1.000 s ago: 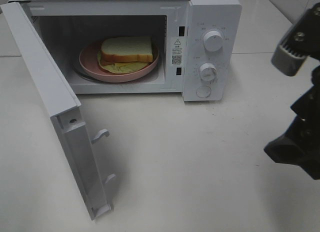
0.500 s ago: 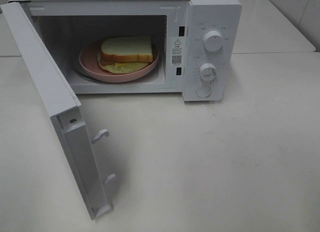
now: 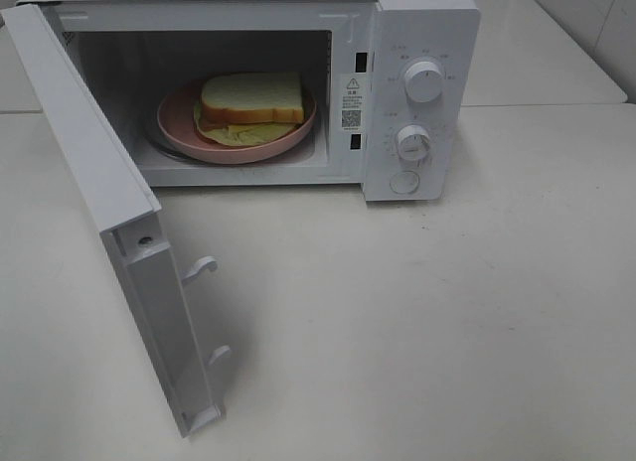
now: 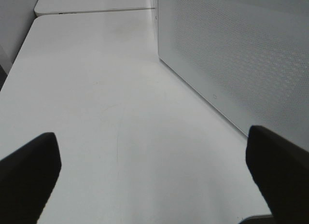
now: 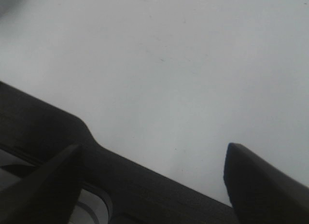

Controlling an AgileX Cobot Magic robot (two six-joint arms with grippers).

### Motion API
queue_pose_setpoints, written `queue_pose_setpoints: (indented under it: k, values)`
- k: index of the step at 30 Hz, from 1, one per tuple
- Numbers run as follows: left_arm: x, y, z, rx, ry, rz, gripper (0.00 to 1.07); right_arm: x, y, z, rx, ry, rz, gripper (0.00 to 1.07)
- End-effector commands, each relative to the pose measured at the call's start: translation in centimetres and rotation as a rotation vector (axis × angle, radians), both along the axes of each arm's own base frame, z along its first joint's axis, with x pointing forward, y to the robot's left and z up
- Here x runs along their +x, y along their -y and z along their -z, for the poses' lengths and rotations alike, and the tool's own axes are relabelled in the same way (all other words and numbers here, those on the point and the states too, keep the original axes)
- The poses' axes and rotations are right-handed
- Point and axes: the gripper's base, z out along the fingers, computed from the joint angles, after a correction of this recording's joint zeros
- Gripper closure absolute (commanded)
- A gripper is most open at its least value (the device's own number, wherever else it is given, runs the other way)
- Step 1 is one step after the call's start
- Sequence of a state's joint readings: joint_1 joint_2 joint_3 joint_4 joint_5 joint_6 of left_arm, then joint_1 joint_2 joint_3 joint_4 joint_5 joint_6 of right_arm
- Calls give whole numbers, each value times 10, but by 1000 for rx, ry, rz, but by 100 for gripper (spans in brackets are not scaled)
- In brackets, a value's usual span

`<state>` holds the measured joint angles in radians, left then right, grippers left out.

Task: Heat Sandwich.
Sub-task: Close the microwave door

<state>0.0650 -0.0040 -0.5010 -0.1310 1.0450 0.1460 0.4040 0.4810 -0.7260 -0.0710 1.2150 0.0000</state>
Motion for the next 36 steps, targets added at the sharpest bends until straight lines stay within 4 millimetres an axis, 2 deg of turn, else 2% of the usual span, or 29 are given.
queue_pose_setpoints:
  k: [1, 4, 13, 19, 23, 36]
  values:
    - [-3, 1, 0, -6, 33, 9, 5, -10, 7, 7, 10, 14, 73, 31]
    - [-3, 1, 0, -6, 33, 9, 5, -22, 13, 17, 31, 82, 161, 31]
    - [-3, 1, 0, -6, 33, 9, 5, -36, 18, 38, 54, 194, 281, 31]
    - [-3, 1, 0, -6, 33, 9, 5, -43, 18, 40, 82, 358, 334, 31]
    - [-3, 1, 0, -6, 33, 10, 5, -56, 18, 42, 93, 441, 372, 31]
    - [-3, 1, 0, -6, 32, 10, 5, -60, 18, 42, 99, 462, 370, 31]
